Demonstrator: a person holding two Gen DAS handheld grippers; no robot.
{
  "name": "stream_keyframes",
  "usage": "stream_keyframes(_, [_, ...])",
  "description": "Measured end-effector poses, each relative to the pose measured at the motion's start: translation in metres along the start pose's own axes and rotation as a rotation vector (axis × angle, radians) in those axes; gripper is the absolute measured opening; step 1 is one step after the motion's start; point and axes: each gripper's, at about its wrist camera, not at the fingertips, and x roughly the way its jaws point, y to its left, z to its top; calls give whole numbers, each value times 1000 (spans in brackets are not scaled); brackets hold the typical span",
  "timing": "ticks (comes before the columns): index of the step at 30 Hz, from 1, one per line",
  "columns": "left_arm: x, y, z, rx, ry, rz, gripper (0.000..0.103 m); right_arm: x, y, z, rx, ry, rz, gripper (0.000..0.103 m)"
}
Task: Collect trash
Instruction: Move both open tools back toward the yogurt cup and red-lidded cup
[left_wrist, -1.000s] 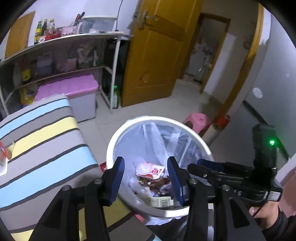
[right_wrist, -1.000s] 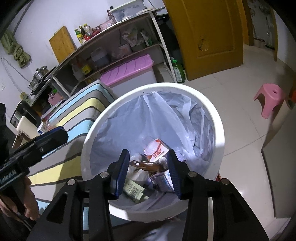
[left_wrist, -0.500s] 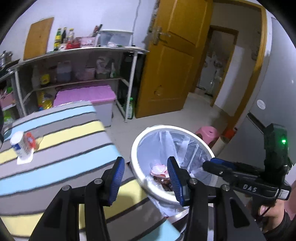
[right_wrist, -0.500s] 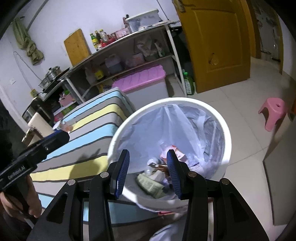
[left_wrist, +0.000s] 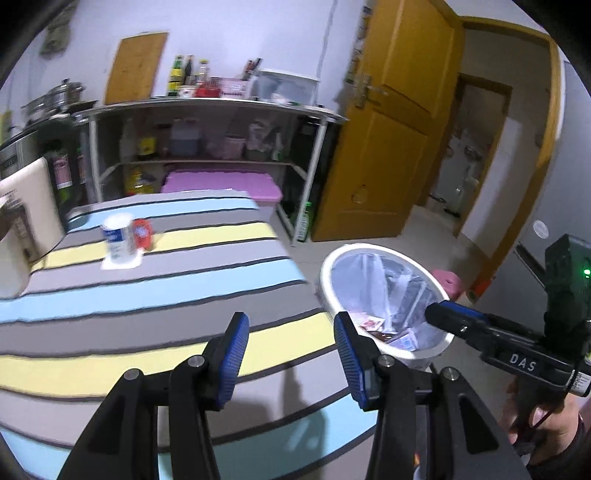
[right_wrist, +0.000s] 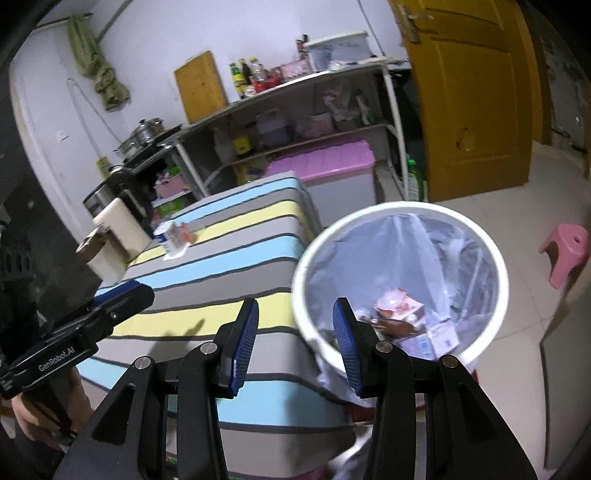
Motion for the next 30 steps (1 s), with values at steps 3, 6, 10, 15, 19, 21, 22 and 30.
stream_keyframes(3, [-13, 11, -7, -19, -10, 44, 48, -2, 17, -3, -44, -16, 19, 43])
stream_keyframes(6, [-24, 21, -13, -42, -15, 76, 48, -1, 29, -5, -69, -2, 44, 43])
stream_keyframes(10, [-32, 32, -16, -61, -15, 117, 48, 3, 45, -9, -105, 29, 70, 43])
stream_keyframes(15, [-38, 43, -20, -71, -16, 160, 48, 7, 59, -13, -132, 49, 94, 43])
stream_keyframes(19, [-38, 48, -21, -78, -15, 181, 48, 11, 67, -14, -154, 63, 105, 43])
stream_keyframes(21, [-38, 50, -20, -80, -14, 184, 48, 14, 70, -15, -169, 75, 111, 43])
stream_keyframes(22, [-37, 52, -20, -82, -15, 186, 48, 15, 72, -16, -175, 82, 116, 43])
stream_keyframes(30, [-36, 66, -18, -84, -27, 222, 48, 33, 86, -13, -213, 120, 126, 43])
